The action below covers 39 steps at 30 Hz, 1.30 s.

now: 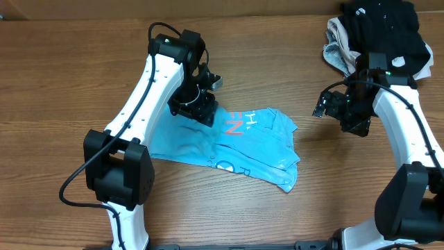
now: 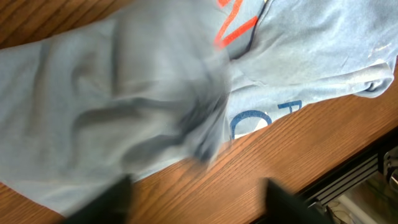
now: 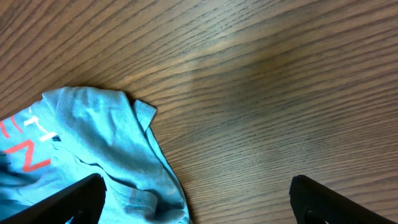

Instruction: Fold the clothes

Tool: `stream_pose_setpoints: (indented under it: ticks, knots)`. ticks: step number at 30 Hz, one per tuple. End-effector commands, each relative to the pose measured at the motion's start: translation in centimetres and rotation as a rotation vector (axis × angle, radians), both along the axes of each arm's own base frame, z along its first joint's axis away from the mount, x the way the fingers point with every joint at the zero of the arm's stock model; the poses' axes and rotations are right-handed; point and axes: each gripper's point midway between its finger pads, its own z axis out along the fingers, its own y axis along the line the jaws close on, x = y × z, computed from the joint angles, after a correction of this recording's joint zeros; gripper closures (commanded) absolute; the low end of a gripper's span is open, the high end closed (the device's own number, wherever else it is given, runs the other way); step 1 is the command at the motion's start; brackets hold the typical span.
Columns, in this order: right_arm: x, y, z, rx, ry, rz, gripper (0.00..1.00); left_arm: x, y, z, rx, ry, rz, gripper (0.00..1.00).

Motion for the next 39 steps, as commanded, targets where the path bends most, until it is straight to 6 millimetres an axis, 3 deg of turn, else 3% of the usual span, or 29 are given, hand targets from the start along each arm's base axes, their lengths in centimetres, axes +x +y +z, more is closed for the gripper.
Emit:
stream_pose_setpoints:
  ticks: [1, 8, 15, 20, 25, 39]
  knots:
    - [0.7, -0.3, 1.4, -0.012, -0.05, -0.006, 0.02, -0.1, -0.7, 0.6, -0.027, -0.008, -0.003, 0.02]
    - [-1.1, 0.1, 0.1, 0.005, 0.02, -0.004, 0.02, 1.8, 1.2, 0.7, 0.006, -0.063, 0.04, 0.0]
    - [-2.9, 3.3, -2.9, 0.188, 0.041, 0.068, 0.02, 5.0, 5.3, 1.6, -0.009, -0.131, 0.161, 0.0]
    - [-3.8, 5.2, -4.6, 0.298, 0.025, 0.097, 0.02, 5.6, 6.8, 1.8, -0.037, -0.127, 0.215, 0.0]
    - [-4.2, 6.6, -6.1, 0.383, -0.007, 0.101, 0.02, 5.6, 7.0, 1.7, -0.037, -0.127, 0.218, 0.0]
    - [-6.2, 7.3, -9.4, 0.385, -0.005, 0.093, 0.14, 5.8, 6.8, 1.7, -0.036, -0.138, 0.214, 0.0]
